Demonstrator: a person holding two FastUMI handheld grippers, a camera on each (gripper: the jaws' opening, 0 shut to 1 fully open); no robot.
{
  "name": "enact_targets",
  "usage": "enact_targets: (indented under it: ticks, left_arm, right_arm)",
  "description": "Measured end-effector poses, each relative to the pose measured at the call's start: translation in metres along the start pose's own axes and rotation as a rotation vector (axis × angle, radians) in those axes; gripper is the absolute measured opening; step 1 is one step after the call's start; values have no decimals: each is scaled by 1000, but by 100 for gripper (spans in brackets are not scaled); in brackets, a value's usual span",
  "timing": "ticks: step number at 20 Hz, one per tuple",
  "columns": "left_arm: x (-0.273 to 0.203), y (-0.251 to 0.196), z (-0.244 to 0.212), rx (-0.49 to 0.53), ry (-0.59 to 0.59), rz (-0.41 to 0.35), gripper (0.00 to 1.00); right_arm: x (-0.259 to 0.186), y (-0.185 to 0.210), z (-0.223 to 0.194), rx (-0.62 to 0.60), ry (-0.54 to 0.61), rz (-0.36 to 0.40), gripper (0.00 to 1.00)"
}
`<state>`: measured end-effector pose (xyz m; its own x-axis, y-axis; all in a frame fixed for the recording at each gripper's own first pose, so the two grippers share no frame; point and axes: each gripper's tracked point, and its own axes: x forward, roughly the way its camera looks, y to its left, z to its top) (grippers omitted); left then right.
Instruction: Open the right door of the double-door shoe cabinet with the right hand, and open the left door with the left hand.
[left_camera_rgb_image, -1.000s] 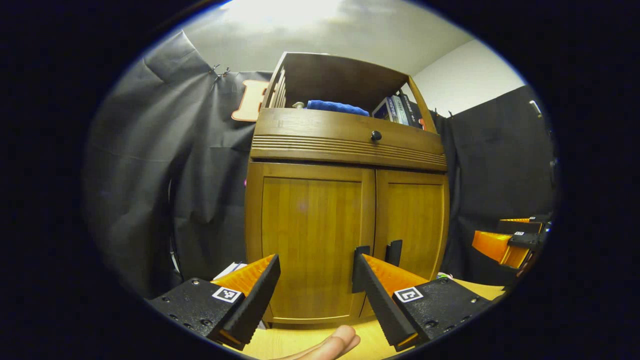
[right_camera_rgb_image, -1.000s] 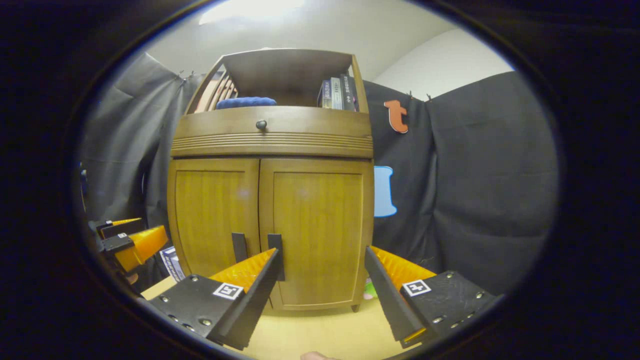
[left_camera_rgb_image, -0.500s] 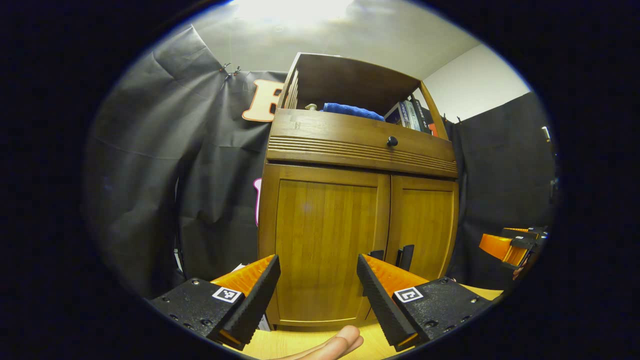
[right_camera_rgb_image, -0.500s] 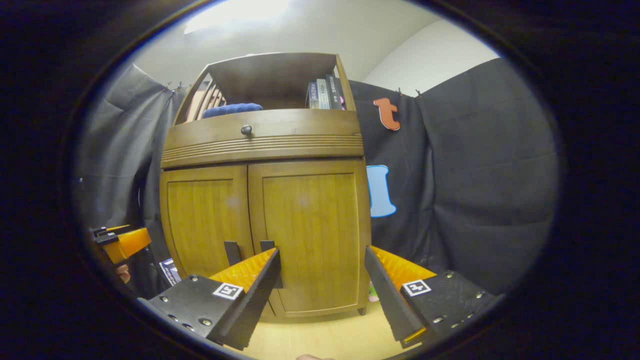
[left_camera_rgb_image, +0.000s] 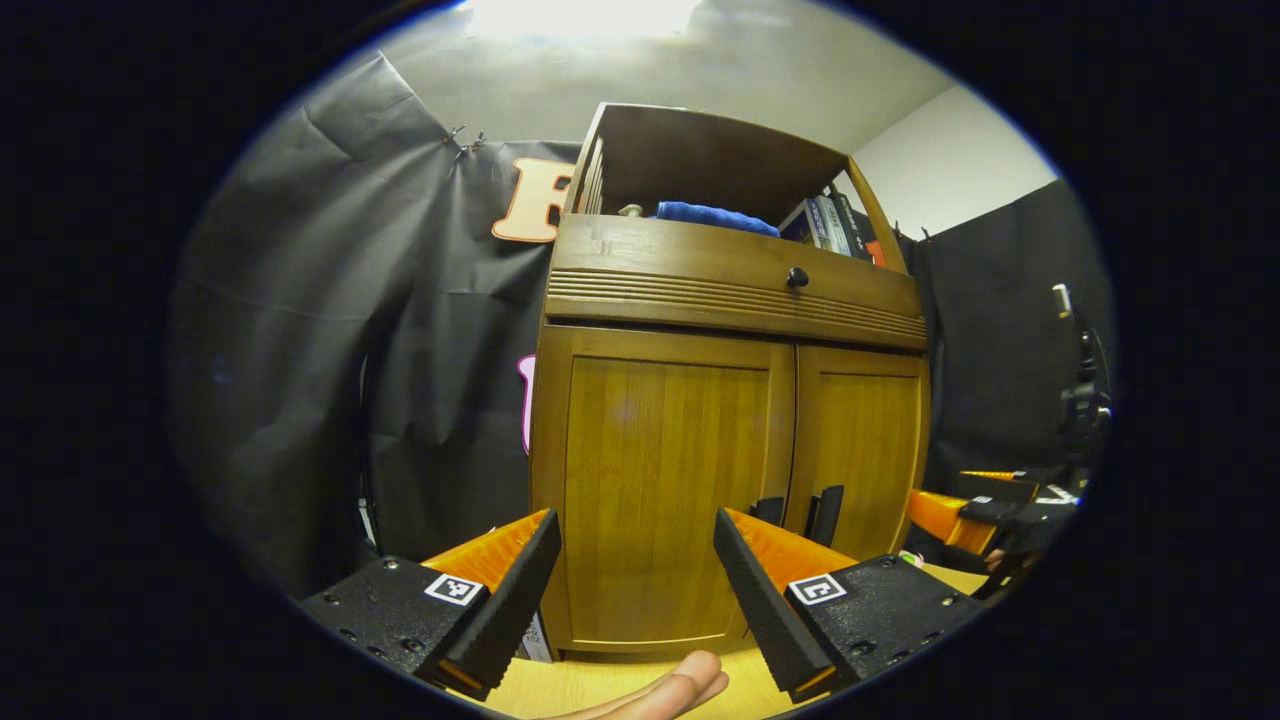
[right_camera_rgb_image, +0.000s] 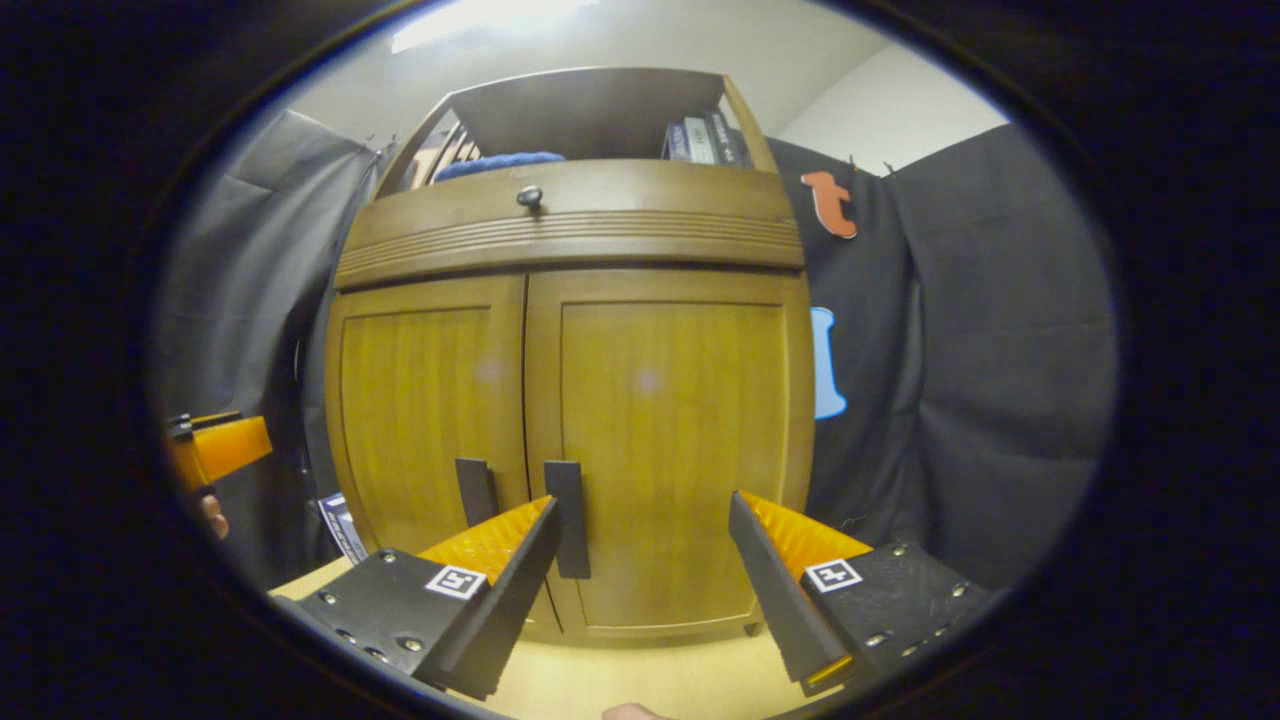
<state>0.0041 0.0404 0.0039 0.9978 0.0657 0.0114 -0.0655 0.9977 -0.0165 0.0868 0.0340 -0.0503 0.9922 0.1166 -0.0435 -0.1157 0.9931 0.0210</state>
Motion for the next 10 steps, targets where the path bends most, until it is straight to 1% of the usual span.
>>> enact_targets:
  ticks: [2,4,5,6,7,8,9,10]
  left_arm:
    - [0,4,2,-1,-8,10,92]
    - [-1,6,-2,3,4,14,92]
    - [-2,6,-1,3,4,12,95]
    - [-2,6,2,5,-2,7,92]
    - [-2,7,2,6,-9,3,92]
    - [-2,10,3,5,-8,8,95]
    - [-2,15,3,4,-10,21,92]
    - [-5,21,6,3,-19,35,92]
  right_arm:
    - [19,15,-3,-23,-18,32,100]
    - [35,26,-9,-51,-23,35,100]
    - [42,32,-17,-61,-10,47,100]
    - [53,39,-25,-66,9,52,100]
    - [63,41,-31,-60,26,44,100]
    - [72,41,-33,-43,25,23,100]
    - [82,40,-35,-27,13,6,100]
    - [88,39,-36,-16,8,-5,100]
